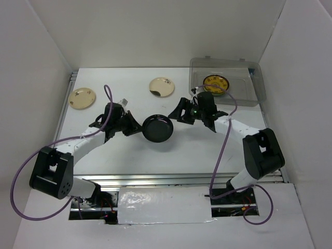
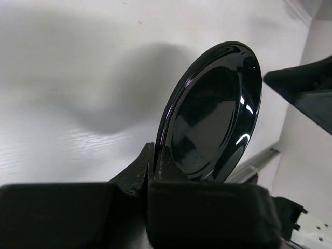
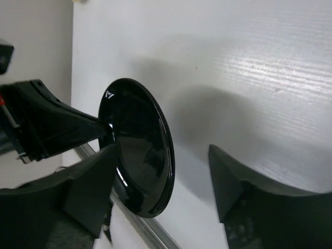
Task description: Place the plates into the plastic bin on the countertop
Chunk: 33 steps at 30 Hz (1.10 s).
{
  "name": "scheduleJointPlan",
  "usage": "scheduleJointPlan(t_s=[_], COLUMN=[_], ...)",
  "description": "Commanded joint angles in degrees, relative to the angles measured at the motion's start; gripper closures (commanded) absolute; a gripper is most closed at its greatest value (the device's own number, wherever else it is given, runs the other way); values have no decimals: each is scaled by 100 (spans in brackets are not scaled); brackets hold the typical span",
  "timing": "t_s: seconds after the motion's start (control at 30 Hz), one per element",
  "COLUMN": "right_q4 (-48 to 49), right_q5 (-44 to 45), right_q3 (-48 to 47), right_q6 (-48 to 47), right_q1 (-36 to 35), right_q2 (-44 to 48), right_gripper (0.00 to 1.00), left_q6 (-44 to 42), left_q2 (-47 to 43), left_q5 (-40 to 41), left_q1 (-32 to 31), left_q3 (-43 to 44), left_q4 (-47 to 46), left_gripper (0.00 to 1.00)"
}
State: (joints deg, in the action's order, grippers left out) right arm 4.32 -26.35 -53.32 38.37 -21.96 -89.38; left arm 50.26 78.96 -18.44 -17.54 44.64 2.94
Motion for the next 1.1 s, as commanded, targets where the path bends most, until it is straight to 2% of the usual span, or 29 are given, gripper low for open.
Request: scheduleJointPlan(t_s=[0.0, 0.17, 0.27, 0.3, 0.33, 0.37, 0.43, 0.47, 0.5, 0.53, 0.57, 0.63, 0.67, 0.7, 0.73, 0.8, 0.83, 0.93, 0.97, 1.0, 1.07], right_q4=[544, 447, 552, 622, 640, 667, 720, 737, 668, 580, 248, -131, -281, -387, -544, -721, -861, -1327, -1737, -2020, -2625], right_q5=[-222, -204, -292, -362, -388, -406, -537, -581, -591, -469, -285, 268, 897, 1173, 1385, 1930, 2080, 2450, 2442, 2354, 2170], right_q3=[93, 260, 418, 462, 489, 498, 498, 481, 376, 271, 17, -291, -432, -651, -793, -1248, -1477, -2513, -2856, -3729, -4543], right_q6=[-14, -40, 38, 74, 100, 161, 206, 241, 241, 267, 302, 434, 678, 811, 943, 1269, 1322, 1445, 1376, 1340, 1139], right_q1=[-107, -195, -248, -239, -248, -257, -239, -213, -108, -38, 85, 540, 726, 937, 1348, 1710, 2034, 2502, 2721, 2845, 3082], right_q2=[61, 193, 237, 255, 255, 272, 307, 316, 334, 360, 386, 430, 439, 439, 431, 221, 80, -692, -1295, -1649, -2586], right_gripper=[30, 37, 48, 76, 95, 100, 100, 100, 100, 100, 100, 100, 100, 100, 100, 100, 100, 100, 100, 100, 100], left_q6=[186, 221, 221, 221, 221, 204, 177, 195, 203, 238, 265, 352, 466, 528, 581, 704, 687, 591, 477, 424, 231], left_q2=[-170, -241, -223, -206, -205, -205, -197, -197, -197, -205, -249, -502, -635, -793, -1186, -1540, -1828, -1946, -1902, -1745, -1577], left_q5=[-451, -319, -336, -345, -336, -336, -345, -301, -214, -30, 572, 1277, 1629, 2198, 2448, 2870, 2915, 2864, 2837, 2793, 2696], left_q1=[-109, -118, -127, -136, -127, -136, -127, -127, -118, -118, -144, -206, -249, -328, -355, -425, -434, -461, -487, -513, -557], left_q3=[124, 141, 202, 220, 255, 282, 386, 439, 510, 754, 913, 1142, 1143, 1100, 899, 626, 364, 220, 255, 299, 501], left_q4=[-742, -646, -637, -645, -637, -628, -646, -637, -471, -322, 471, 1031, 1233, 1375, 1515, 1491, 1299, 1253, 1296, 1314, 1402], left_gripper=[100, 100, 100, 100, 100, 100, 100, 91, 66, 1, 1, 1, 1, 1, 1, 1, 1, 1, 1, 1, 1])
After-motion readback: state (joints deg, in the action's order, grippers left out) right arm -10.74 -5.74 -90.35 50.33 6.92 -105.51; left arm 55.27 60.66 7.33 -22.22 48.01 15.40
